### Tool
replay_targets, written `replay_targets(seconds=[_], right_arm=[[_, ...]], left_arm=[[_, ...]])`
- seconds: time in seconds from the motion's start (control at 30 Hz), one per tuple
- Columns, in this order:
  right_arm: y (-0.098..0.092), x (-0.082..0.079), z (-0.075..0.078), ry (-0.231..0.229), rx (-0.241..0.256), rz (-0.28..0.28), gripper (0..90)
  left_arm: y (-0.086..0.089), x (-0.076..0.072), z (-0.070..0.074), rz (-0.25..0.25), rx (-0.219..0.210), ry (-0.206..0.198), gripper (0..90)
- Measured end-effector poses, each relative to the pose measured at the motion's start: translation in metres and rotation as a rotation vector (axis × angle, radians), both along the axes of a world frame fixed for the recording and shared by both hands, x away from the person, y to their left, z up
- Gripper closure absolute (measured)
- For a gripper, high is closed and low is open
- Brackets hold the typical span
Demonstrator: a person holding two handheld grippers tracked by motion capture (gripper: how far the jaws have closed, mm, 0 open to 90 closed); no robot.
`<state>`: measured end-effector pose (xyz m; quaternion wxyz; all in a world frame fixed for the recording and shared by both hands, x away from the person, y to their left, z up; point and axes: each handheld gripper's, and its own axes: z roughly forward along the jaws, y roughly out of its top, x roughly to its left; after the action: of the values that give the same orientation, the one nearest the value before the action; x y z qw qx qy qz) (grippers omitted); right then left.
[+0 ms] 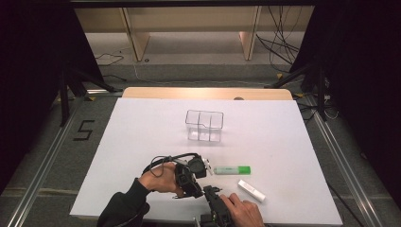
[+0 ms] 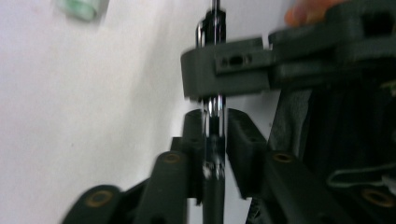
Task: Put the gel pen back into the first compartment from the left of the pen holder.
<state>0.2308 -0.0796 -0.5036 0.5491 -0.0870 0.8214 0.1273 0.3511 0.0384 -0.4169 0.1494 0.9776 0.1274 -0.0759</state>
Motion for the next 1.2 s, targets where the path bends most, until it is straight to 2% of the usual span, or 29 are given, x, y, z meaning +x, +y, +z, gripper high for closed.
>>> replay_targets(seconds=[0.03, 0.07, 0.13, 0.17, 0.23, 0.27, 0.3, 0.47, 0.5, 0.6, 0.73, 0.93, 1.07, 1.2], right_arm=[[-0.001, 0.002, 0.001, -0.009, -0.006, 0.011, 79.9], [-0.002, 0.001, 0.001, 0.005, 0.002, -0.009, 79.9], [-0.003, 0.002, 0.001, 0.002, 0.003, -0.008, 79.9], [-0.005, 0.003, 0.002, -0.001, 0.005, -0.008, 79.9], [-0.007, 0.004, 0.002, 0.011, 0.004, -0.024, 79.9], [-0.007, 0.006, 0.002, -0.005, 0.003, -0.006, 79.9], [-0.008, 0.006, 0.002, 0.004, 0.005, -0.015, 79.9], [-0.011, 0.008, 0.003, -0.003, 0.019, -0.018, 79.9], [-0.012, 0.007, 0.003, 0.012, 0.02, -0.037, 79.9], [-0.014, 0.008, 0.004, -0.006, 0.01, -0.033, 79.9], [-0.017, 0.01, 0.006, -0.001, 0.026, -0.056, 79.9], [-0.026, 0.017, 0.013, 0.018, 0.073, -0.082, 79.9], [-0.033, 0.024, 0.018, 0.032, 0.101, -0.106, 79.9], [-0.042, 0.031, 0.025, 0.053, 0.148, -0.134, 79.9]], left_arm=[[0.0, 0.0, 0.0, 0.0, 0.0, 0.0, 67.5], [0.004, 0.002, 0.002, 0.016, -0.006, -0.004, 65.7], [0.006, 0.004, 0.003, 0.025, -0.015, -0.01, 61.0], [0.009, 0.006, 0.006, 0.048, -0.031, -0.02, 56.8], [0.012, 0.007, 0.009, 0.061, -0.034, -0.031, 51.9], [0.014, 0.008, 0.01, 0.071, -0.038, -0.035, 48.7], [0.015, 0.008, 0.011, 0.076, -0.039, -0.041, 46.1], [0.025, 0.011, 0.016, 0.105, -0.063, -0.062, 40.2], [0.027, 0.011, 0.017, 0.115, -0.068, -0.068, 38.8], [0.035, 0.014, 0.021, 0.121, -0.087, -0.075, 36.5], [0.046, 0.015, 0.027, 0.156, -0.114, -0.098, 33.3], [0.061, 0.02, 0.031, 0.221, -0.194, -0.128, 29.1], [0.068, 0.021, 0.032, 0.248, -0.227, -0.156, 25.9], [0.077, 0.022, 0.032, 0.275, -0.328, -0.174, 22.7]])
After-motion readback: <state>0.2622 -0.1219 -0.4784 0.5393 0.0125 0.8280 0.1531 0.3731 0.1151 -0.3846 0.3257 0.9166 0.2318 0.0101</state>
